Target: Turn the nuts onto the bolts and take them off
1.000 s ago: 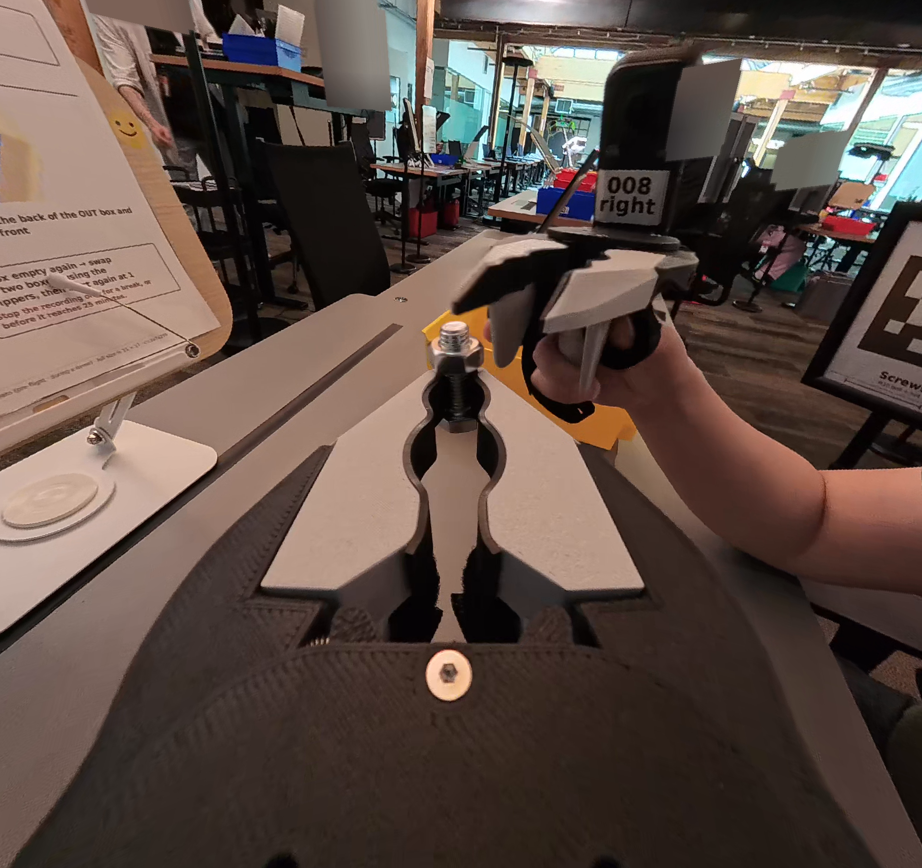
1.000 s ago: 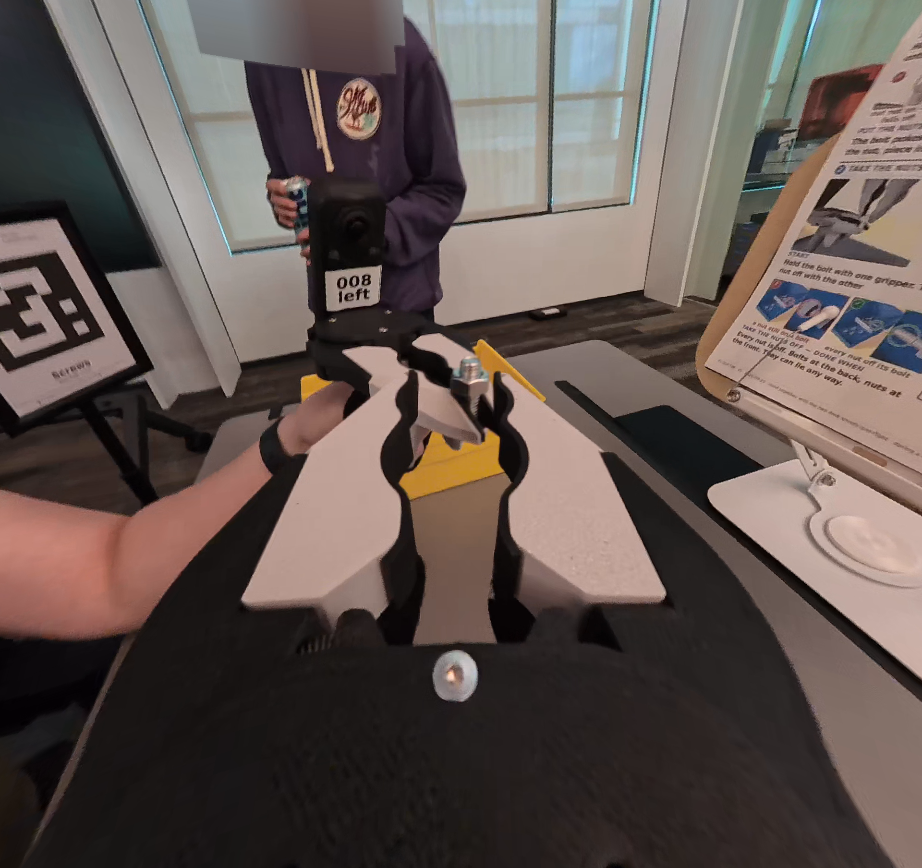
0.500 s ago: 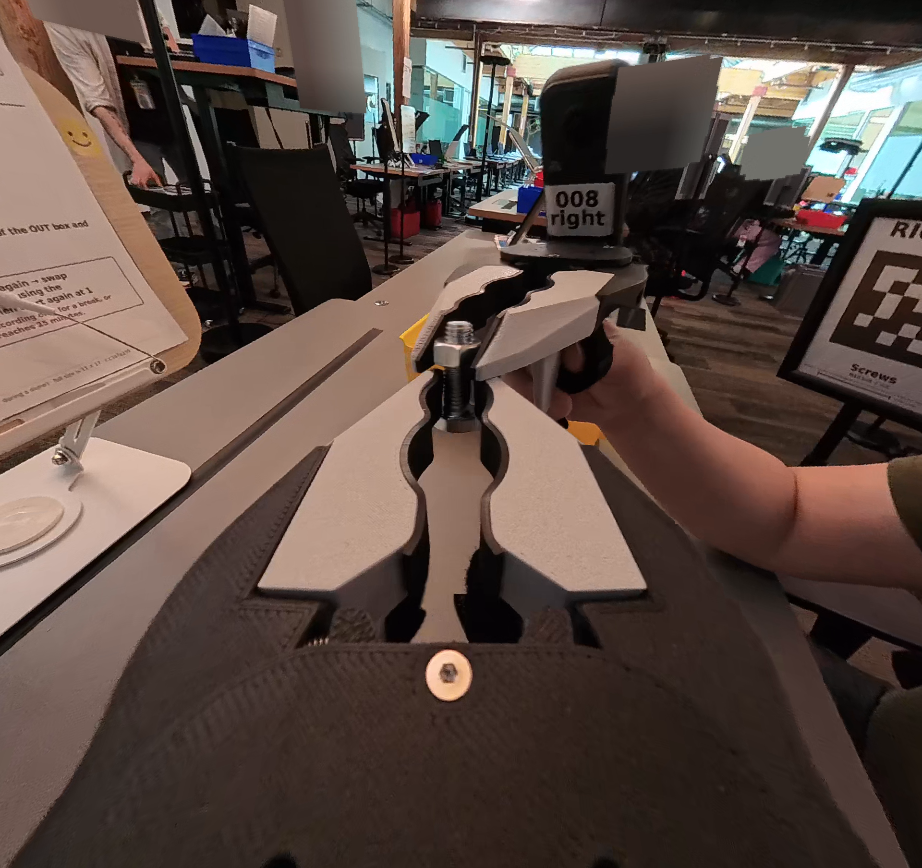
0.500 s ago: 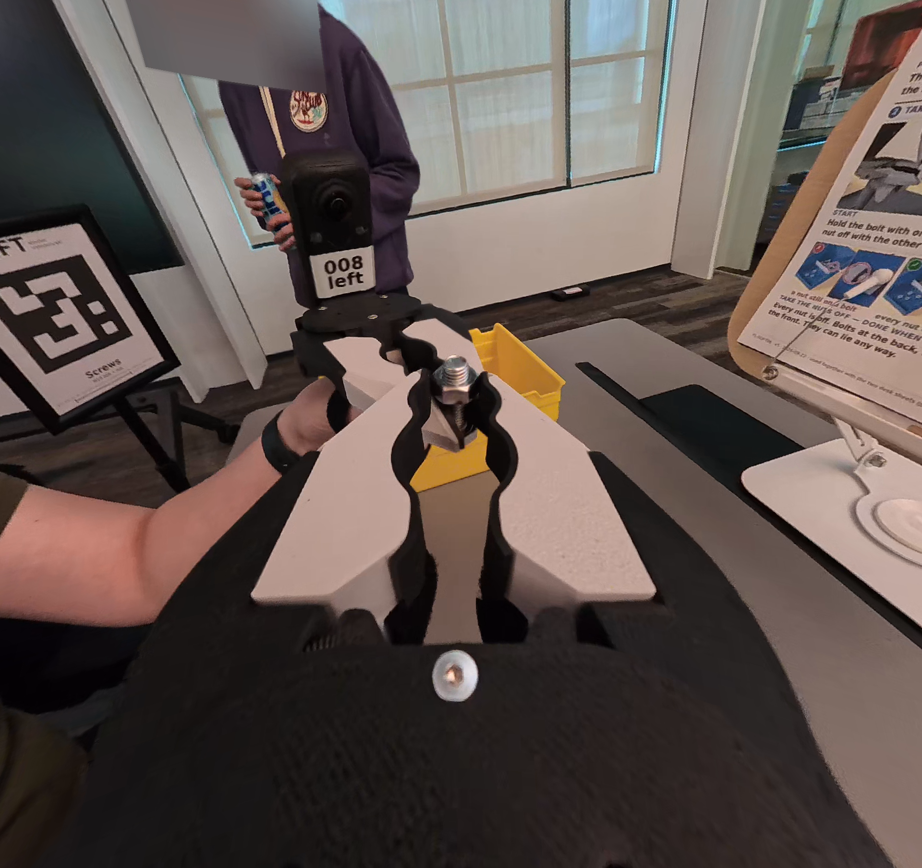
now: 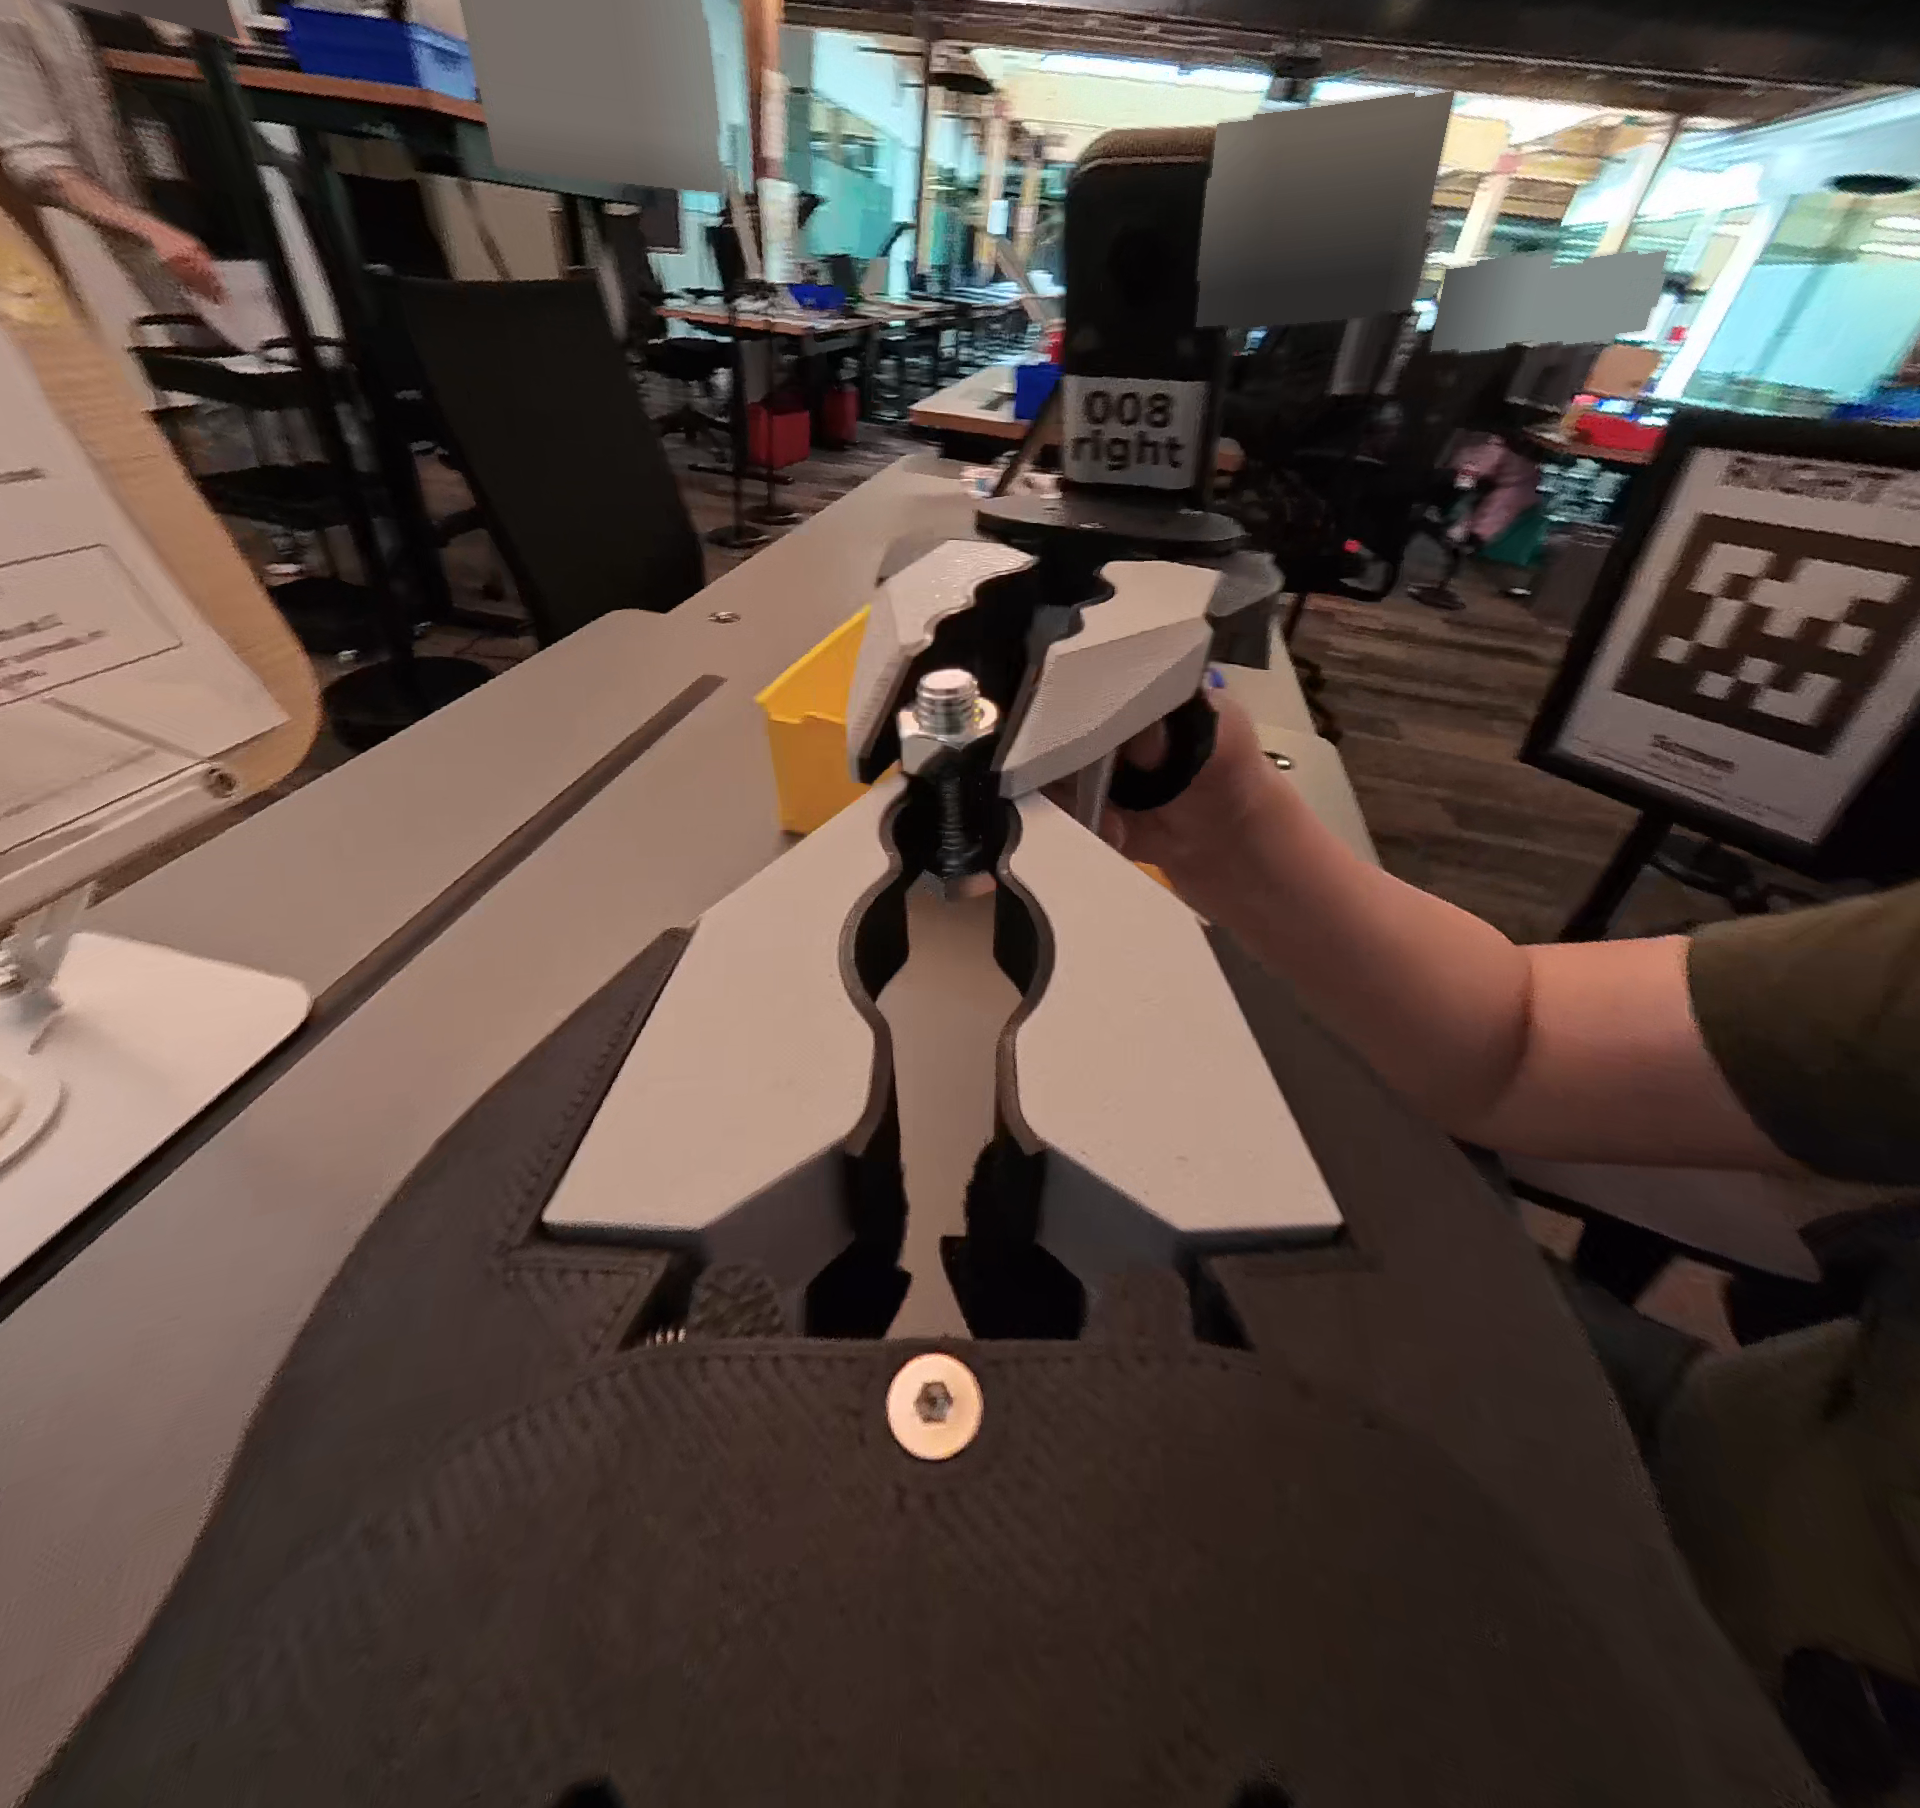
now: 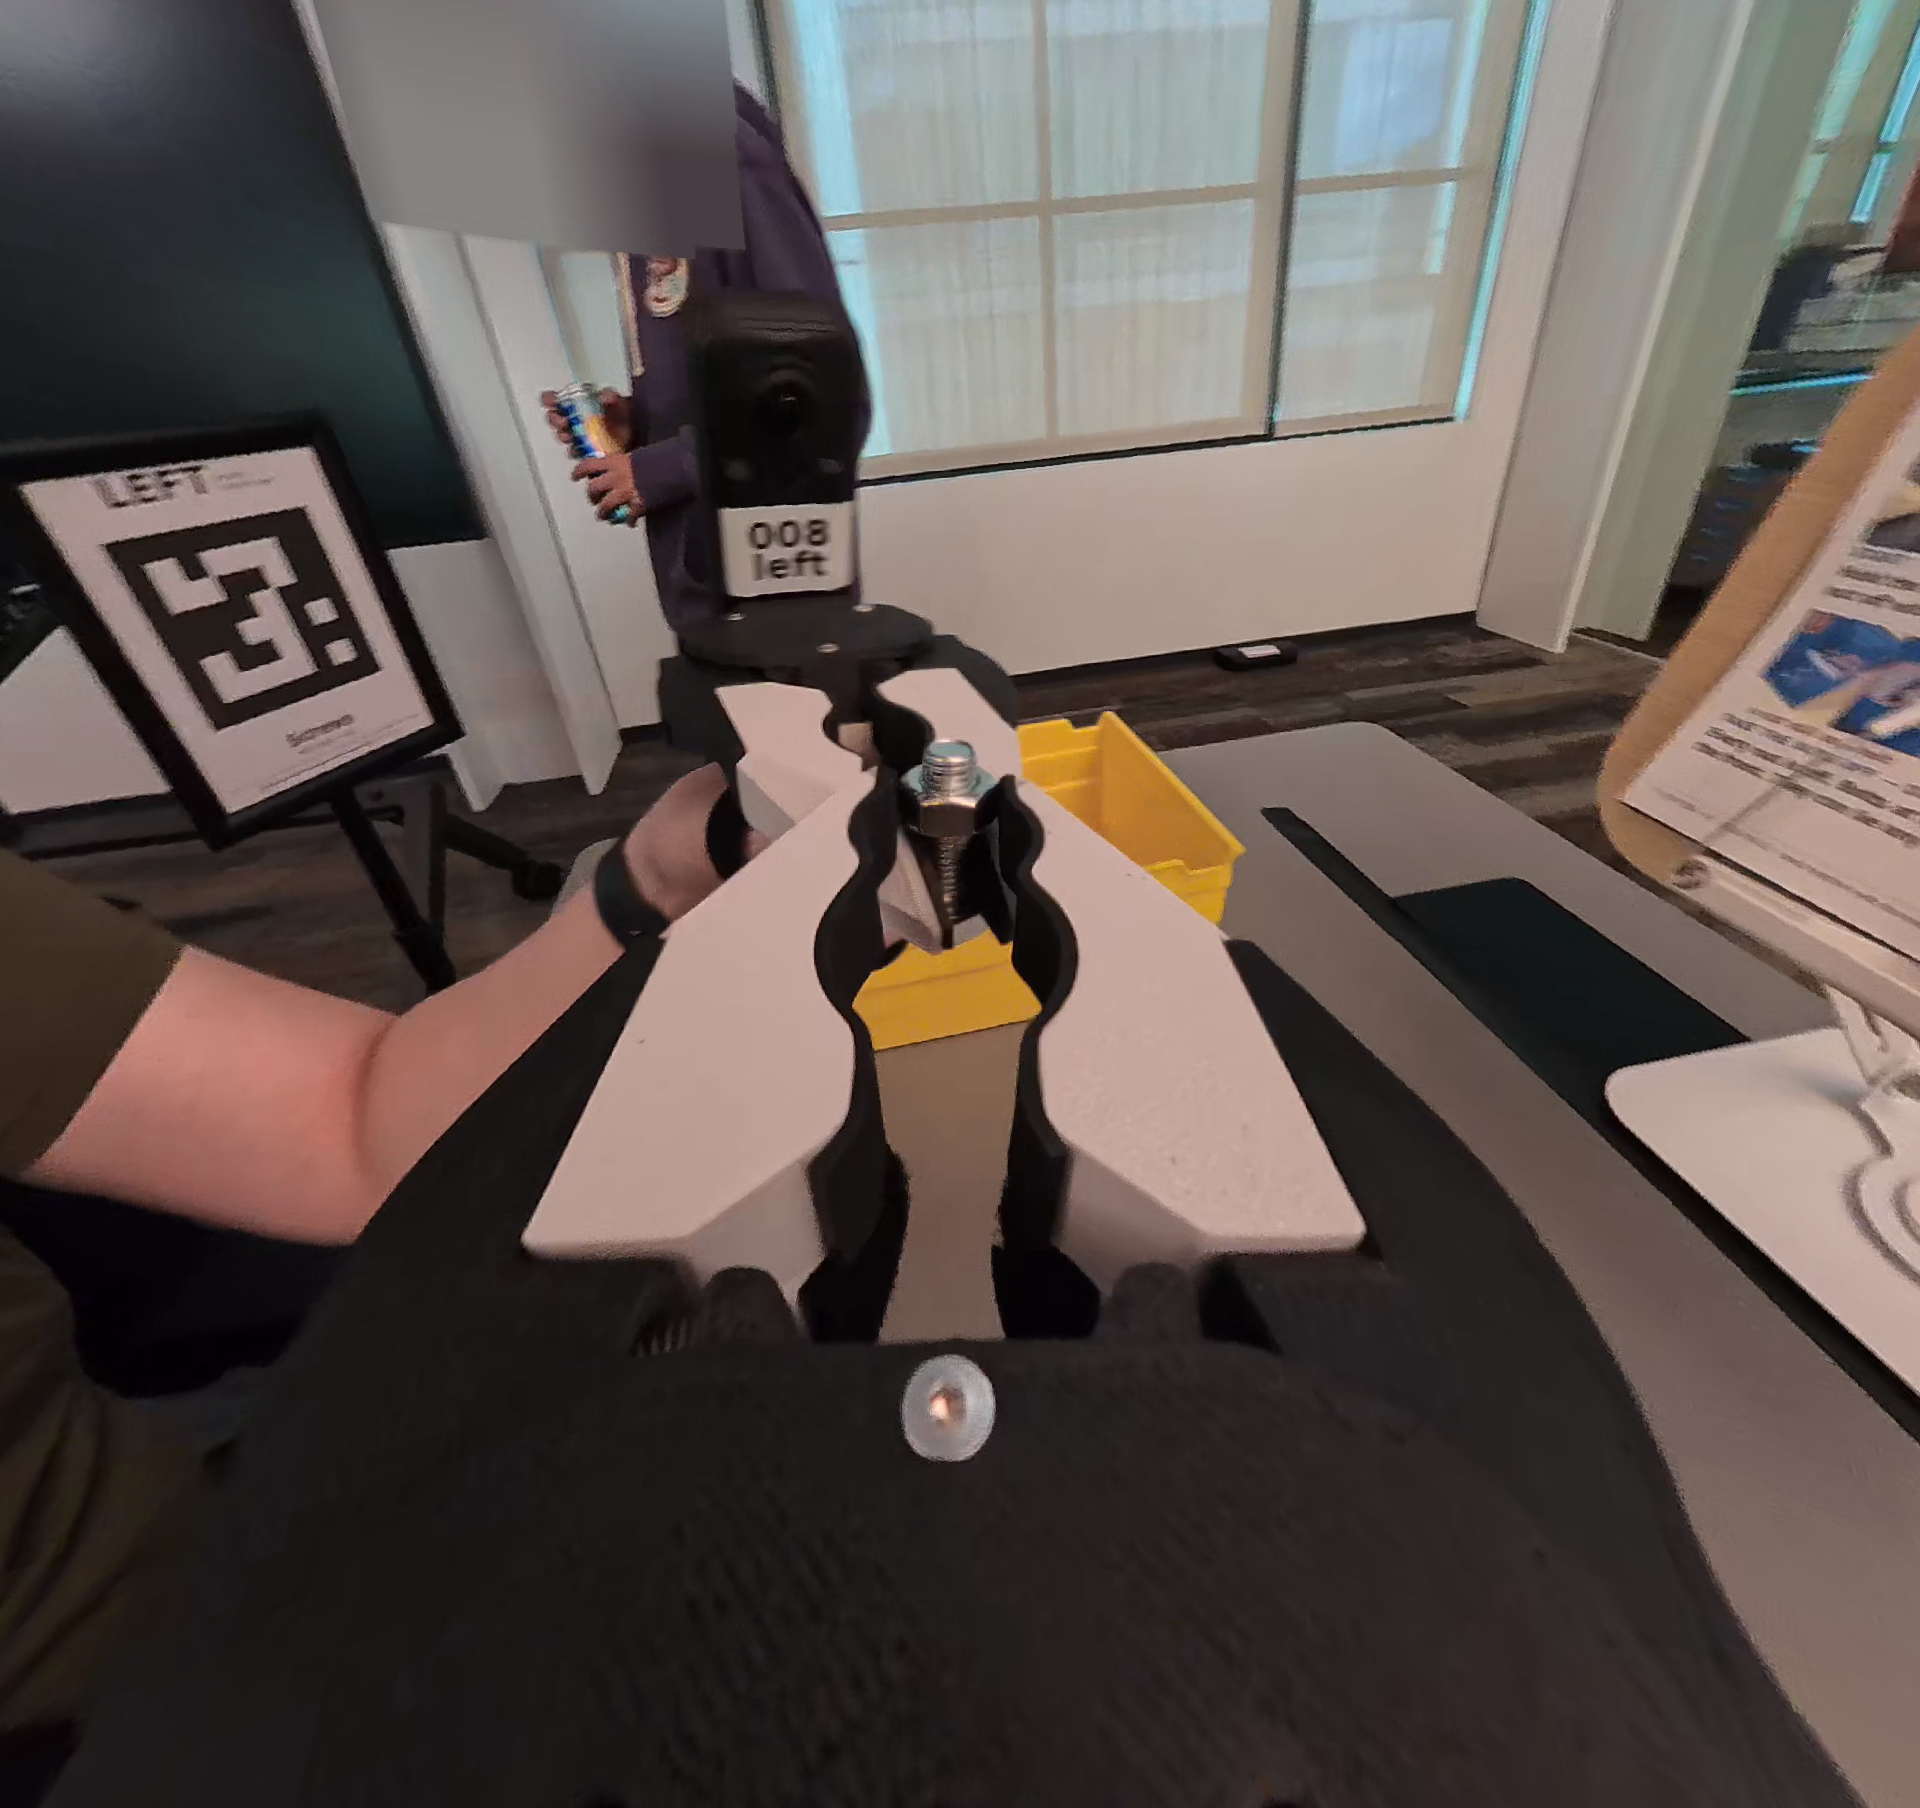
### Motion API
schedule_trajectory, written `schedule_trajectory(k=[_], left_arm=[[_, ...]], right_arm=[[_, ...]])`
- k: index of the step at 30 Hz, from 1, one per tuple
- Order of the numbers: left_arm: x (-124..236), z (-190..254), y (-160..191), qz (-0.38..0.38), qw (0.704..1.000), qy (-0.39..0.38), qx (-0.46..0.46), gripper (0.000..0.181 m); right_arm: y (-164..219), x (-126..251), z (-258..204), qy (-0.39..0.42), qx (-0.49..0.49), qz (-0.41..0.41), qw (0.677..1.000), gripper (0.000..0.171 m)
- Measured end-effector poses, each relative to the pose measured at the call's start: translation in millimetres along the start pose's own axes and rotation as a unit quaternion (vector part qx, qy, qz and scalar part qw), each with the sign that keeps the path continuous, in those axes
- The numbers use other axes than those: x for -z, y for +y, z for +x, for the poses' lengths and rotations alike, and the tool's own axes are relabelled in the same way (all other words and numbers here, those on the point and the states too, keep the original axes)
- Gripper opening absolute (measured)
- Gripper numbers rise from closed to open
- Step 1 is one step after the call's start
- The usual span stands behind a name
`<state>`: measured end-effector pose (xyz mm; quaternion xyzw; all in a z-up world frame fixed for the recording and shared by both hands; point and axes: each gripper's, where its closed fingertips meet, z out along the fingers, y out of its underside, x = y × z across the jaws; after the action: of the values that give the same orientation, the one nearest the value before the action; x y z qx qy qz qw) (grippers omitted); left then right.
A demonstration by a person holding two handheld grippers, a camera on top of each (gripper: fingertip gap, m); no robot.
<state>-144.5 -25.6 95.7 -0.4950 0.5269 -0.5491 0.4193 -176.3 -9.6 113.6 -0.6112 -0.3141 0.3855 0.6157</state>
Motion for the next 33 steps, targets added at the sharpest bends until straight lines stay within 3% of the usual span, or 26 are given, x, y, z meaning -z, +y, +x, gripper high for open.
schedule_trajectory(k=[11, 19, 23, 28, 31, 33], left_arm=[[0, 14, 0, 0.001, 0.999, 0.04, -0.017, 0.008], [-2, 0, -5, 0.014, 1.0, -0.014, -0.023, 0.009], [0, 19, -4, 0.007, 0.999, 0.042, -0.033, 0.007], [0, 23, -1, -0.007, 0.997, 0.045, -0.054, 0.007], [1, 24, -3, 0.0, 0.997, 0.048, -0.053, 0.007], [2, 23, -4, 0.002, 0.998, 0.047, -0.051, 0.008]], right_arm=[[-2, 5, -11, -0.053, -0.002, 0.015, 0.998, 0.018], [-6, 6, -1, -0.022, -0.001, 0.026, 0.999, 0.018], [-5, 7, -18, -0.061, 0.026, 0.016, 0.998, 0.018], [-5, 10, -22, -0.078, 0.024, 0.02, 0.996, 0.019], [-11, 13, -17, -0.07, 0.013, 0.037, 0.997, 0.03], [-12, 15, -20, -0.079, 0.013, 0.037, 0.996, 0.02]])
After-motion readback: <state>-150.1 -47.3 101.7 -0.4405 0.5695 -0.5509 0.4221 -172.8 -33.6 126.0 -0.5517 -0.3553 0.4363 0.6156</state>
